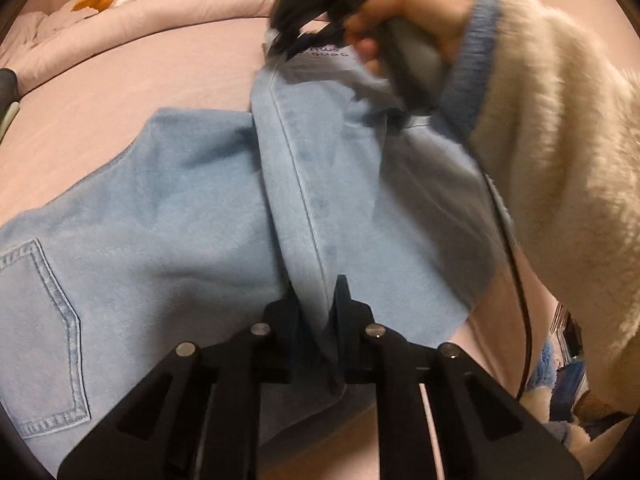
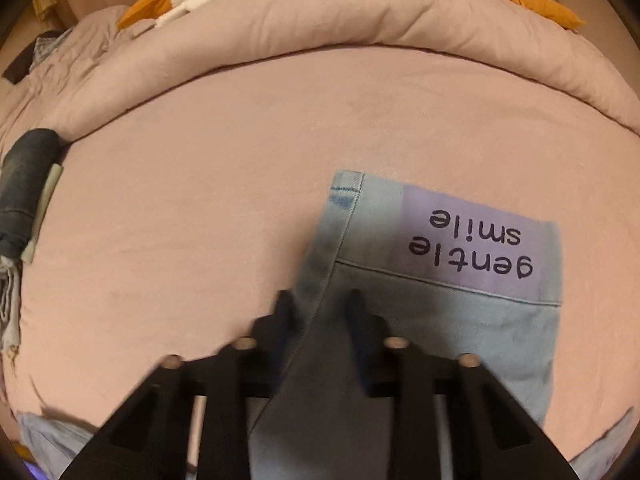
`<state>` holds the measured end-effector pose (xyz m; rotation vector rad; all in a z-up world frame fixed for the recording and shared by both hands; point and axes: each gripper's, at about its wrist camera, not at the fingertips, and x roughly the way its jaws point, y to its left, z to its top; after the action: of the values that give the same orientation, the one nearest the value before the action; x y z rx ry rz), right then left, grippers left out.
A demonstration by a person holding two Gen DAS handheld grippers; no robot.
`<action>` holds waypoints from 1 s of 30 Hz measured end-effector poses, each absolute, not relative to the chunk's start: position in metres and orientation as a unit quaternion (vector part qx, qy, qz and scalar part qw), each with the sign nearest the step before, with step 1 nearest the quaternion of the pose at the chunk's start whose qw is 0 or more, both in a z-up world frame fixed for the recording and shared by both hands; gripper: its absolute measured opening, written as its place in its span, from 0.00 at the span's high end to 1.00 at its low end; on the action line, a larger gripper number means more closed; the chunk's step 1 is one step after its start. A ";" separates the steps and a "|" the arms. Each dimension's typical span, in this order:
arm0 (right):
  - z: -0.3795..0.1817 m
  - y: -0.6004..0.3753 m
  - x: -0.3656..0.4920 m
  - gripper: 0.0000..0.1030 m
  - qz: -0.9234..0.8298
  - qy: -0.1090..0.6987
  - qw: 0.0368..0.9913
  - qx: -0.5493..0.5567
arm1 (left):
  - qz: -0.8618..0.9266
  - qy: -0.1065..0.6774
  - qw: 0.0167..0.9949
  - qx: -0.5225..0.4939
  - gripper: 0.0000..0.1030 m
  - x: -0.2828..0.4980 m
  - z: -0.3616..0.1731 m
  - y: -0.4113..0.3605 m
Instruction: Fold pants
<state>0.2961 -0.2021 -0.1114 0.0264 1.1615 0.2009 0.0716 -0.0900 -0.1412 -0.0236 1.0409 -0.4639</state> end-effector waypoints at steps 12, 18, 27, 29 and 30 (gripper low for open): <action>0.014 -0.358 0.151 0.89 0.128 0.376 0.897 0.193 | -0.227 0.457 0.856 0.085 0.91 0.045 -0.133 -0.120; 0.003 -0.432 0.048 0.89 0.058 0.334 0.907 0.252 | -0.225 0.460 0.850 0.126 0.91 0.048 -0.137 -0.123; -0.110 -0.489 -0.010 0.86 -0.016 0.400 0.854 0.332 | -0.211 0.474 0.844 0.138 0.90 0.049 -0.137 -0.124; -0.106 -0.496 -0.015 0.75 -0.011 0.381 0.851 0.360 | -0.209 0.475 0.844 0.138 0.90 0.051 -0.135 -0.126; -0.103 -0.499 -0.017 0.61 -0.016 0.373 0.850 0.371 | -0.209 0.476 0.843 0.139 0.90 0.052 -0.135 -0.126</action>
<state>-0.0166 -0.4986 -0.1025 0.7824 0.7853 -0.0346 0.0521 -0.1263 -0.1347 0.2927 1.0044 -0.4411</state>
